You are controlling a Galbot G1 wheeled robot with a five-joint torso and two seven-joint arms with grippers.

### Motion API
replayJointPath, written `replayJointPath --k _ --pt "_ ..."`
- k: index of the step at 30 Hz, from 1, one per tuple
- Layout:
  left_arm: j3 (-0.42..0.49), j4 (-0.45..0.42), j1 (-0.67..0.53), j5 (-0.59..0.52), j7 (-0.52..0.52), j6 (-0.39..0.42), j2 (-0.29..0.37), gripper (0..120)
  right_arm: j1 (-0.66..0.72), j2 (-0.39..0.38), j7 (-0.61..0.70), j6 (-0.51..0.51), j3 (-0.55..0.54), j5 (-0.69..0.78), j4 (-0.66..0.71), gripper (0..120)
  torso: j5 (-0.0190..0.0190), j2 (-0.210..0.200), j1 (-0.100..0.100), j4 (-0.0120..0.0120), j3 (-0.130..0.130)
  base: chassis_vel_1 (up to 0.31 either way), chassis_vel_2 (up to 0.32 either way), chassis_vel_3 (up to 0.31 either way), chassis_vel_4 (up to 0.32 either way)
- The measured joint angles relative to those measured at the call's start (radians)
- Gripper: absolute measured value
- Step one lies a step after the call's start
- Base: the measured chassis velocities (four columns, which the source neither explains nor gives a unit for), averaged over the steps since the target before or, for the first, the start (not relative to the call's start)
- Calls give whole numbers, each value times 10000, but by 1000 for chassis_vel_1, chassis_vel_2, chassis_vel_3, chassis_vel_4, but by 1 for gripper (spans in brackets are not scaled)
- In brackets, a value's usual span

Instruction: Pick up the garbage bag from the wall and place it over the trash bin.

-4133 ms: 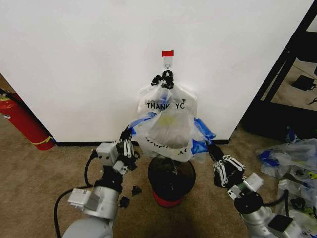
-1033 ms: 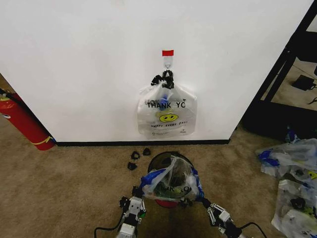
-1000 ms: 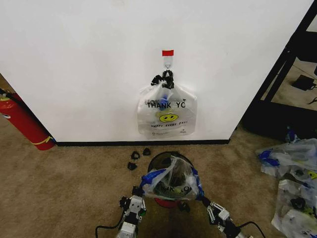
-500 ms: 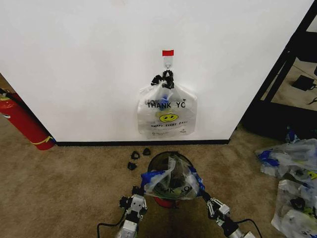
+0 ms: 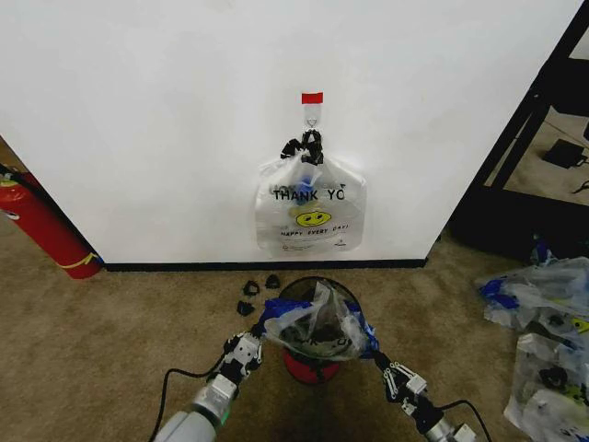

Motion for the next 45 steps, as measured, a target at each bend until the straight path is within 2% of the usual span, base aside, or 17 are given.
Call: replayJointPath --k 7,12,14,17,18,22,24,29,30,36,37,40,45 --pt "74 147 59 -43 22 -76 -35 0 106 178 157 0 -103 -29 -256 0 1 0 0 0 0 0 0 0 0" --pt "49 -77 203 -94 -280 -107 68 0 111 162 91 0 -90 26 -144 0 2 0 0 0 0 0 0 0 0" --pt "-8 -249 319 -135 -404 -104 158 1 61 84 -100 0 -35 103 -32 5 3 0 0 2 0 0 0 0 0" --pt "-147 -563 596 -67 -485 63 406 15 -74 -181 -820 0 124 382 122 20 2 0 0 0 -1 0 0 0 0" --pt "-147 -563 596 -67 -485 63 406 15 -74 -181 -820 0 124 382 122 20 2 0 0 0 -1 0 0 0 0" --pt "-433 -871 945 319 -530 648 796 32 -179 -706 -1759 -1 448 711 121 36 3 0 0 0 -1 0 0 0 0" --pt "-469 -946 1017 379 -531 796 868 36 -168 -831 -2055 0 550 816 48 39 2 0 0 0 -1 0 0 0 0" --pt "-683 -1406 1552 743 -525 1397 1224 58 -171 -1360 -3564 0 926 1566 -91 63 1 0 0 1 -1 0 0 0 0" --pt "-683 -1406 1552 743 -525 1397 1224 58 -171 -1360 -3564 0 926 1566 -91 63 1 0 0 1 -1 0 0 0 0" --pt "-1440 -2283 2478 941 -1206 1439 1873 83 -555 -1590 -4551 1 1595 2526 958 88 2 0 0 0 -1 0 0 0 0" --pt "-1440 -2283 2478 941 -1206 1439 1873 83 -555 -1590 -4551 1 1595 2526 958 88 2 0 0 0 -1 0 0 0 0" --pt "-1608 -2625 2538 727 -1139 1395 2059 94 -595 -1560 -4436 3 1788 2859 1576 98 3 0 -1 3 -1 0 0 0 0" --pt "-1159 -2061 1588 387 -436 1132 1749 100 -417 -1512 -4199 2 1791 2861 1847 100 -1 0 0 -2 0 0 0 0 0"
